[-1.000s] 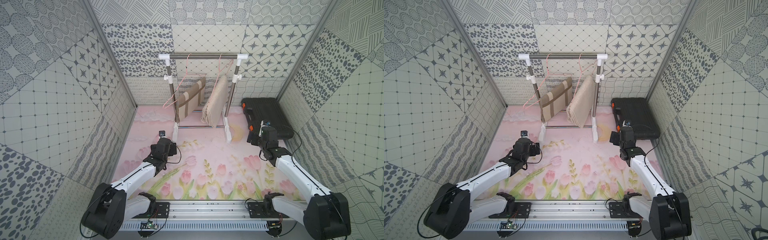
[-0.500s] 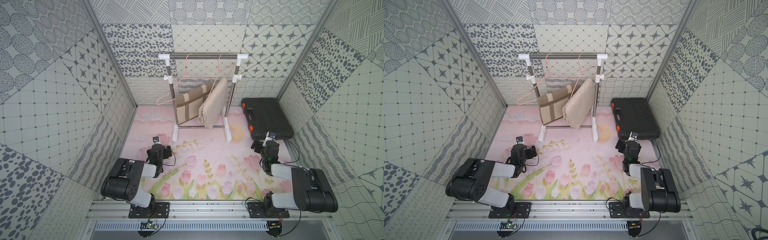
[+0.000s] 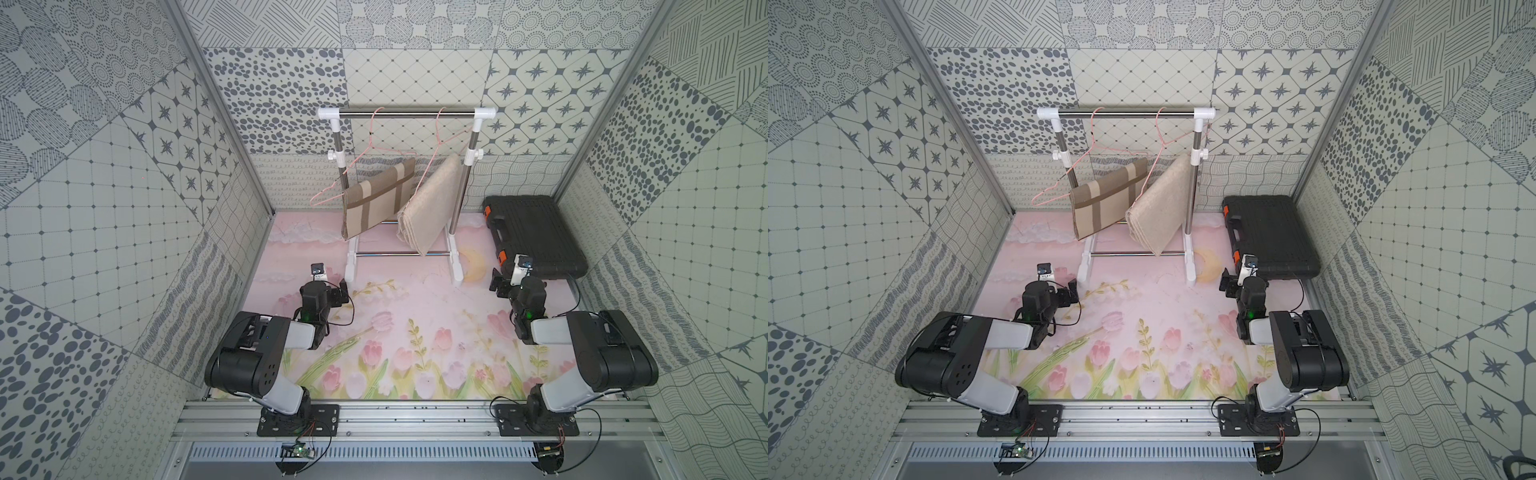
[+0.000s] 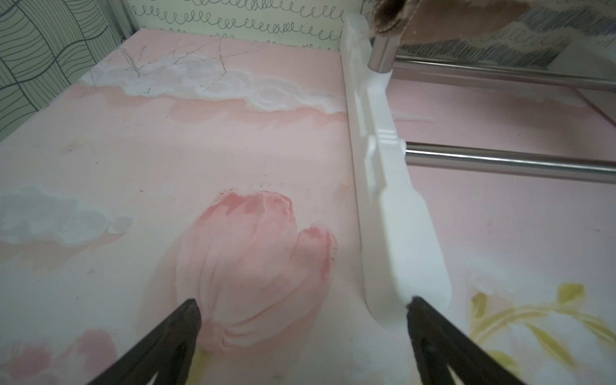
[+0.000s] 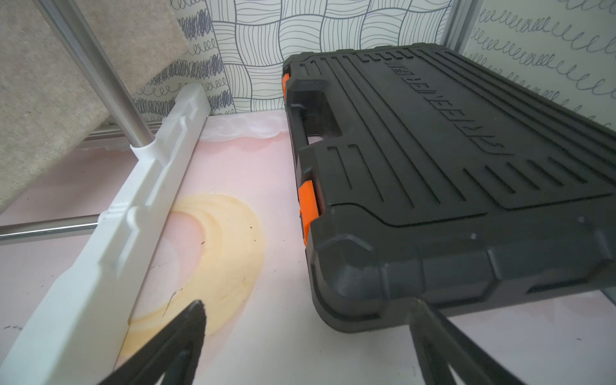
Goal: Hang the scarf on the hanger
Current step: Reset both arms
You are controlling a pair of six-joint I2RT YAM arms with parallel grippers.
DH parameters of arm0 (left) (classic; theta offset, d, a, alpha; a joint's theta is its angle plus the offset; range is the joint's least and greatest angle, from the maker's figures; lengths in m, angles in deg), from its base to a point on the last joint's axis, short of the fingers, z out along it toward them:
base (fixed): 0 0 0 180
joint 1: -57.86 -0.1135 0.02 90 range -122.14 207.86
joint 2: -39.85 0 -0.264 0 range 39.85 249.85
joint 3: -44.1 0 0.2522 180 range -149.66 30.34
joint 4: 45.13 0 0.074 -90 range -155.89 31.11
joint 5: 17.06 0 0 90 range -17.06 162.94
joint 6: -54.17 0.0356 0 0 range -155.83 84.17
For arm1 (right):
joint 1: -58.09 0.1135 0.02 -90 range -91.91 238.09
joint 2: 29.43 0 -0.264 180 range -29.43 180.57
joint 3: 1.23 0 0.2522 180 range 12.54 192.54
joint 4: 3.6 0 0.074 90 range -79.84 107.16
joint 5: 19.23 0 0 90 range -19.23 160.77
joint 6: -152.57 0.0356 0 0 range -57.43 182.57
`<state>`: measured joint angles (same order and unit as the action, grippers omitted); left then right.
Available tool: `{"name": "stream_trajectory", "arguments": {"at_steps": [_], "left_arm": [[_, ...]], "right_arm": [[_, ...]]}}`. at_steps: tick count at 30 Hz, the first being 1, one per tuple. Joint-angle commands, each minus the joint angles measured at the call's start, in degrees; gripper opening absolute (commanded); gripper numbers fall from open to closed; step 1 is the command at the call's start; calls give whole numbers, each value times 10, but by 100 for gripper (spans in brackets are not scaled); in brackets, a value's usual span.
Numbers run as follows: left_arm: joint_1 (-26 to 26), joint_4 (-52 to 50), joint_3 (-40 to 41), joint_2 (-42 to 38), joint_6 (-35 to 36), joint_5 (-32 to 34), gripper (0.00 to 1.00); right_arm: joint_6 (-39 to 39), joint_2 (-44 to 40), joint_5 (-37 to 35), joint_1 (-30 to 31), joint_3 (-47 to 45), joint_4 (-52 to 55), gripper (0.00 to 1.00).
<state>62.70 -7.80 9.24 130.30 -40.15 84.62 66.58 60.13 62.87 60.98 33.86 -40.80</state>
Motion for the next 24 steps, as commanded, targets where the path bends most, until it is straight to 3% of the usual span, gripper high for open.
{"name": "stream_trajectory", "arguments": {"at_steps": [1, 24], "left_arm": [[14, 55, 7, 5, 37, 0, 99], [8, 48, 4, 3, 32, -3, 99]], "right_arm": [[-14, 4, 6, 3, 7, -20, 97], [-21, 4, 27, 3, 10, -12, 97]]}}
